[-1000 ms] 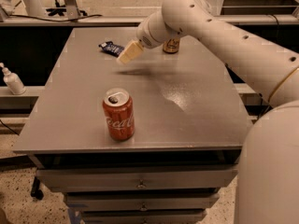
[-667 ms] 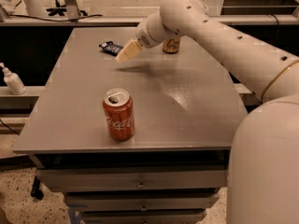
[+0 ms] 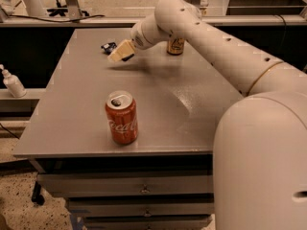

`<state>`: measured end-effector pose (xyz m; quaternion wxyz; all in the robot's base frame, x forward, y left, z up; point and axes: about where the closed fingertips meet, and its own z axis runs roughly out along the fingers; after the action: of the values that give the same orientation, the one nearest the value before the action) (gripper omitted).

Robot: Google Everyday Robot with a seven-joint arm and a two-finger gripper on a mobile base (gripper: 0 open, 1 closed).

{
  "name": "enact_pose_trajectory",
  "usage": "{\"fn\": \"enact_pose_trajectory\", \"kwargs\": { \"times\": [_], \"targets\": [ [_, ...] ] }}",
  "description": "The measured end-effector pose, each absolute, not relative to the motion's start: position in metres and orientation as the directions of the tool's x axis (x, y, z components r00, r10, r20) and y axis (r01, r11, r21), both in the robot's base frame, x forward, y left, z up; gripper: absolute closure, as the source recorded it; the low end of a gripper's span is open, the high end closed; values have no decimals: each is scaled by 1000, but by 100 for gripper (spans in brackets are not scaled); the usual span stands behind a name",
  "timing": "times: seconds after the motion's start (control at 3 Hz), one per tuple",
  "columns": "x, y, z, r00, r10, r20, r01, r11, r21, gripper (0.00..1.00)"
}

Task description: Pick rxbar blueberry

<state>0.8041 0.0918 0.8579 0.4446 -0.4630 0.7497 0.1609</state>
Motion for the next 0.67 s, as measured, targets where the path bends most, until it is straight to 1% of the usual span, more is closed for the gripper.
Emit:
{"fn": "enact_pose_trajectory", "kwargs": {
  "times": [0.33,0.67],
  "targets": [
    [807,112,850,-207,-503,-839,-848,520,-103,0],
    [804,124,844,-230,-474,-850,-853,519,-59,17]
  ]
}}
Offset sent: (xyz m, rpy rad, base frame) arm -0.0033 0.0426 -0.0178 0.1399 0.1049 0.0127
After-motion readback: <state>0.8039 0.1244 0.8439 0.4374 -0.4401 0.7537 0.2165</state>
